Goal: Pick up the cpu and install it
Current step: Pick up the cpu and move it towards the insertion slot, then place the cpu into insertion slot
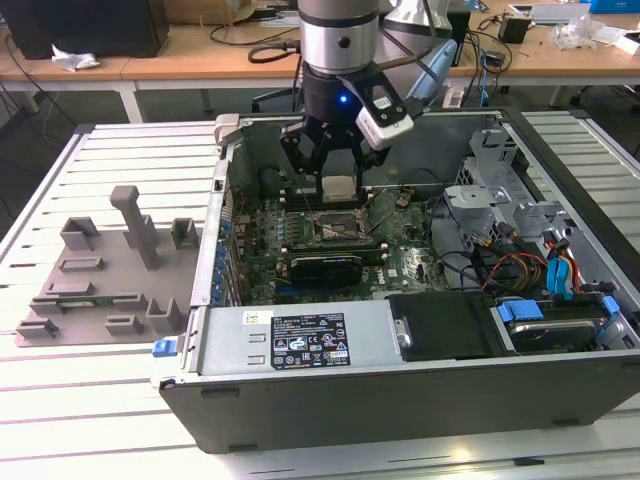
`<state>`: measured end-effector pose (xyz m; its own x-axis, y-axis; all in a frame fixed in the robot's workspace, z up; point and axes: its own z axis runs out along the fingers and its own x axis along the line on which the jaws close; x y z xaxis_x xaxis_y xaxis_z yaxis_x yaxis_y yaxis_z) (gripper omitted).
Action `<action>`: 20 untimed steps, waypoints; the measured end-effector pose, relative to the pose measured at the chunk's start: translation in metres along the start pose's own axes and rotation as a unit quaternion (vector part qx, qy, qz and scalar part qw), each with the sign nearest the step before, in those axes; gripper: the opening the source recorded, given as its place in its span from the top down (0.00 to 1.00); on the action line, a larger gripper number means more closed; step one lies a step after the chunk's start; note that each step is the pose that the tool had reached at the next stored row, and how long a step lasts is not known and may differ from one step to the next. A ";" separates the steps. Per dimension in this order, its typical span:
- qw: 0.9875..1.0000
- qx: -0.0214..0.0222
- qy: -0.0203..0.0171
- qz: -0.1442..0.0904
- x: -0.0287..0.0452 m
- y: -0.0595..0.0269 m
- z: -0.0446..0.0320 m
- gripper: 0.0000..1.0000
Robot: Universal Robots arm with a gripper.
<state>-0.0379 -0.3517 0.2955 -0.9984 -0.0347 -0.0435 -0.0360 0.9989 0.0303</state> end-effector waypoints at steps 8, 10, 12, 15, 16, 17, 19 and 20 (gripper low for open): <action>1.000 0.000 0.000 0.000 -0.0014 0.0135 0.0168 0.45; 1.000 0.000 0.001 0.000 -0.0013 0.0166 0.0227 0.45; 1.000 0.000 0.001 0.000 -0.0013 0.0181 0.0264 0.45; 1.000 0.000 0.001 0.000 -0.0013 0.0184 0.0269 0.45; 1.000 0.000 0.001 0.000 -0.0012 0.0185 0.0269 0.45; 1.000 0.000 0.001 0.000 -0.0013 0.0185 0.0269 0.45; 1.000 0.000 0.001 0.000 -0.0012 0.0185 0.0269 0.45; 1.000 0.000 0.001 0.000 -0.0013 0.0186 0.0269 0.45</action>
<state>-0.0362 -0.3322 0.2692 -0.9985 -0.0347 -0.0420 -0.0360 0.9989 0.0303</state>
